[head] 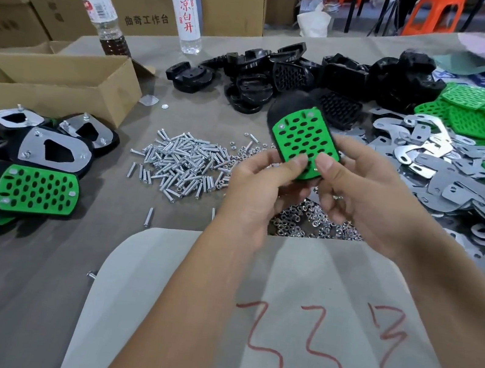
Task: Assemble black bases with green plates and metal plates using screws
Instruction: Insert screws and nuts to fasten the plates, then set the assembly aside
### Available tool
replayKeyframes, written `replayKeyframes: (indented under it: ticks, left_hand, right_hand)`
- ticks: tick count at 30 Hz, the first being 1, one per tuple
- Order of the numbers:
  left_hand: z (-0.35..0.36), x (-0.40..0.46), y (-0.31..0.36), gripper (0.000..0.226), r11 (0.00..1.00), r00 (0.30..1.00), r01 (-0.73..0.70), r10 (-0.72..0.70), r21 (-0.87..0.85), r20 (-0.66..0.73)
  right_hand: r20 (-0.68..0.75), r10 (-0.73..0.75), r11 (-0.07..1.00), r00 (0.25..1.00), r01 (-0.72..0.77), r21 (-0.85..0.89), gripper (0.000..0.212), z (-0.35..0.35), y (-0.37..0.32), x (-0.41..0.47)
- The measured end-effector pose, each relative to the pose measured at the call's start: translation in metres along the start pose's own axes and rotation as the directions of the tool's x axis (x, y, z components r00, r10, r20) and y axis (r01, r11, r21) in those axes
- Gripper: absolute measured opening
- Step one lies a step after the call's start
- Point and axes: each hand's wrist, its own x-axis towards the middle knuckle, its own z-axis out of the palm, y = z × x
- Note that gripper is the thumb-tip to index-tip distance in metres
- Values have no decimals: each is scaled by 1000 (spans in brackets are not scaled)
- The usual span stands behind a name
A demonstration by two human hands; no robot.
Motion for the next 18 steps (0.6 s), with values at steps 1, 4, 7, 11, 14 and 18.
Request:
replayKeyframes:
  ticks: [1, 4, 7, 11, 14, 18]
  left_hand:
    - [-2, 0, 0, 17, 999, 1000, -15, 15, 33, 10]
    - [0, 1, -3, 10, 997, 995, -61, 64, 41, -76]
    - [5, 2, -9, 16, 993, 980, -107, 112, 43, -164]
    - [12, 1, -16, 19, 980, 949, -173, 192, 93, -249]
    - [11, 1, -18, 18, 951, 920, -227, 279, 209, -274]
    - [12, -2, -21, 22, 886, 891, -299, 393, 354, -229]
  right_hand:
    - [4, 10, 998, 1000, -10, -60, 33, -2, 0, 0]
    - [-225, -38, 948, 974, -36, -316, 33, 3, 4, 0]
    - [-270, -334, 658, 903, 18, -753, 27, 7, 9, 2]
    - [-143, -378, 522, 915, 83, -849, 24, 8, 12, 2]
    - [-201, -381, 549, 903, 46, -834, 35, 12, 14, 3]
    - [-343, -320, 696, 883, -26, -717, 41, 17, 17, 2]
